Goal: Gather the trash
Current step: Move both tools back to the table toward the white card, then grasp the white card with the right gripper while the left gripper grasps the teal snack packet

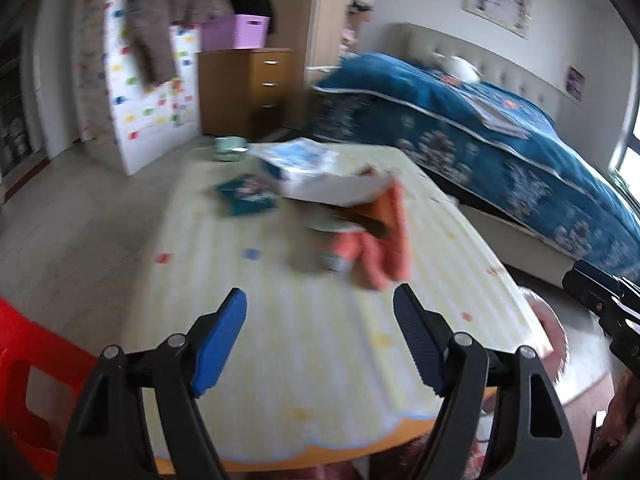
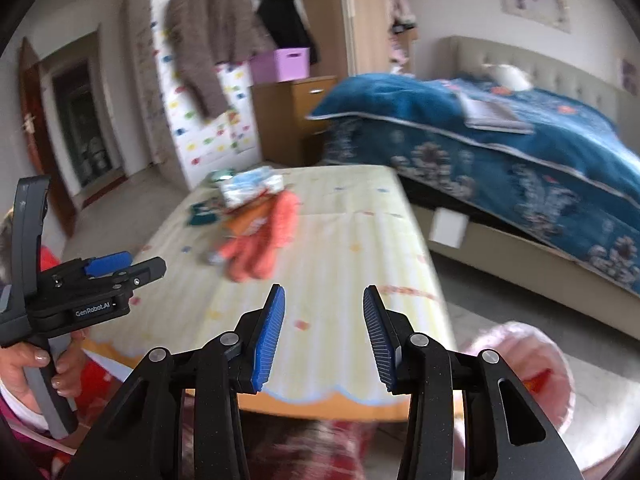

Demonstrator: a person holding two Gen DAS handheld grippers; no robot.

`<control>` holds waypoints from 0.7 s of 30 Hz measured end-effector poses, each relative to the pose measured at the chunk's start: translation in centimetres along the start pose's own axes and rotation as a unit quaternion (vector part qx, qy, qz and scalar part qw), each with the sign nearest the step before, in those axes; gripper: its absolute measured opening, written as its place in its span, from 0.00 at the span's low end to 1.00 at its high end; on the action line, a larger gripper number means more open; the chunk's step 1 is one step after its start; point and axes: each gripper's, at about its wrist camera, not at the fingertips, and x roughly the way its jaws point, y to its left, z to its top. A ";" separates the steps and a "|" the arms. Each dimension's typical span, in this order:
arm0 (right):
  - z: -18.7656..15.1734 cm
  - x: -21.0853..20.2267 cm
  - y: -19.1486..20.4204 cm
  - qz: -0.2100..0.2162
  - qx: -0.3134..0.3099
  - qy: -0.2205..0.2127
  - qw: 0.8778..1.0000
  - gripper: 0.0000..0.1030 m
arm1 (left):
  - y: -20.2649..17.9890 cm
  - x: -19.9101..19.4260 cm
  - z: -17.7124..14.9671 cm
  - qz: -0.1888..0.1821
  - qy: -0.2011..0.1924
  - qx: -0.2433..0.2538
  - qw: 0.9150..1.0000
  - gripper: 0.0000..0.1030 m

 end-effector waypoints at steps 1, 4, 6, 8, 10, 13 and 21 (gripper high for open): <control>0.7 0.7 0.8 0.009 -0.004 0.002 1.000 0.41 | 1.2 -0.1 0.4 0.011 -0.004 -0.008 1.000 0.72; 1.8 2.4 3.0 0.025 -0.010 0.006 1.000 0.41 | 3.8 -0.3 1.4 0.037 -0.012 -0.022 0.999 0.73; 2.4 3.5 4.2 0.028 -0.017 0.007 0.999 0.41 | 4.9 -0.2 2.0 0.051 -0.016 -0.026 0.998 0.78; 3.3 5.0 5.4 0.031 -0.023 0.012 0.999 0.41 | 5.7 0.1 2.5 0.063 -0.018 -0.027 0.998 0.78; 3.9 6.3 6.2 0.031 -0.024 0.015 0.999 0.40 | 6.3 0.8 3.1 0.068 -0.015 -0.029 0.997 0.78; 5.0 8.3 7.0 0.030 -0.021 0.019 0.999 0.41 | 7.1 2.3 3.8 0.073 -0.006 -0.028 0.997 0.78; 7.6 13.9 7.8 0.037 -0.009 0.046 0.998 0.41 | 8.2 5.4 5.5 0.080 0.008 -0.025 0.996 0.78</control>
